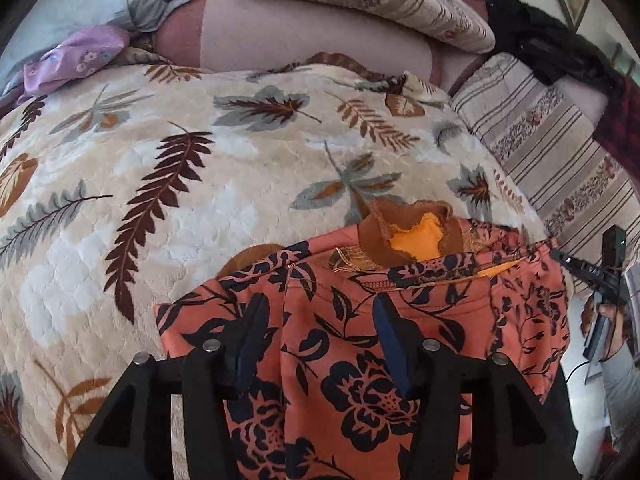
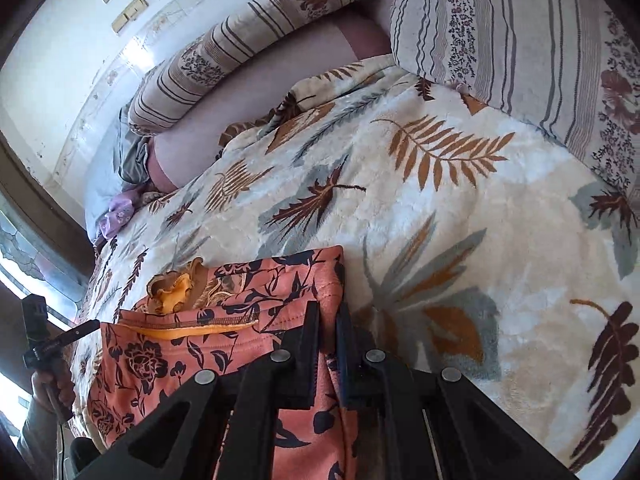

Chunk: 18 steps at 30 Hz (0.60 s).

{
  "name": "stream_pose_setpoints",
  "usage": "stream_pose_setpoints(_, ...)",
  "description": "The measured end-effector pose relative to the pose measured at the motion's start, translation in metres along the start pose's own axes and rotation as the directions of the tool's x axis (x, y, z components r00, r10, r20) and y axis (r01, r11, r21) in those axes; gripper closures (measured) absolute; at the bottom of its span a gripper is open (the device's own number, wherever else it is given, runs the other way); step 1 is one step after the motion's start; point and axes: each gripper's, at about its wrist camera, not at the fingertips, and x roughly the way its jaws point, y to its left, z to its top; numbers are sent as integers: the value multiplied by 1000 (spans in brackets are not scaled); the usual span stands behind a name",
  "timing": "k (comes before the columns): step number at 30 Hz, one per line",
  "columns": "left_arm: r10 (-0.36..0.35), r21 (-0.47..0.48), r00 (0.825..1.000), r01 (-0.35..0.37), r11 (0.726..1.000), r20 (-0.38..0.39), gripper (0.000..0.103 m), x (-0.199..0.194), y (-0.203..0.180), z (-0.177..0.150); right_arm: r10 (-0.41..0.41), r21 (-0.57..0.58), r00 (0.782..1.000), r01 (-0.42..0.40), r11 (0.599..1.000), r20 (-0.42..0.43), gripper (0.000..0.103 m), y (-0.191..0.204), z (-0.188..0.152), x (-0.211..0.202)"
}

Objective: Fold small clothes

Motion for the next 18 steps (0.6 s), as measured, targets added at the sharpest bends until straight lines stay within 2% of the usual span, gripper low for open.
stream_pose_setpoints(3, 28, 40, 998, -26, 999, -54, 51, 21, -4, 4, 4, -9, 1000, -4, 1000, 0, 95, 2, 0, 1)
stream_pose_setpoints(4, 33, 38, 997, -30, 999, -76, 55, 27, -3, 5, 4, -12, 1000, -4, 1000, -1, 95, 3, 0, 2)
stream_pose_setpoints(6, 47, 24, 992, -45, 999, -118, 69, 39, 1, 7, 6, -12, 1000, -6, 1000, -6, 95, 3, 0, 4)
stream_pose_setpoints(8, 44, 12, 992, -43, 999, -122, 72, 45, 4, 9, 7, -13, 1000, -7, 1000, -8, 95, 4, -1, 6)
stream_pose_setpoints(10, 30, -18, 993, -33, 999, -117, 83, 45, 9, 12, 6, -15, 1000, -6, 1000, -11, 95, 4, -1, 7)
stream_pose_setpoints(11, 37, -16, 994, -39, 999, -107, 95, 43, 8, 13, 4, -18, 1000, -4, 1000, -11, 95, 4, -1, 7)
stream_pose_setpoints(14, 79, 9, 996, -78, 997, -43, 97, 26, 2, 11, -9, -28, 1000, 9, 1000, -7, 95, 5, 0, 4)
stream_pose_setpoints(16, 88, 6, 996, -88, 996, 33, 97, 3, -4, 10, -17, -42, 1000, 18, 999, 10, 95, 9, 2, -2)
stream_pose_setpoints(18, 107, -7, 985, -107, 994, 139, 97, -36, -14, 4, -23, -63, 999, 25, 998, 44, 95, 17, 5, -15)
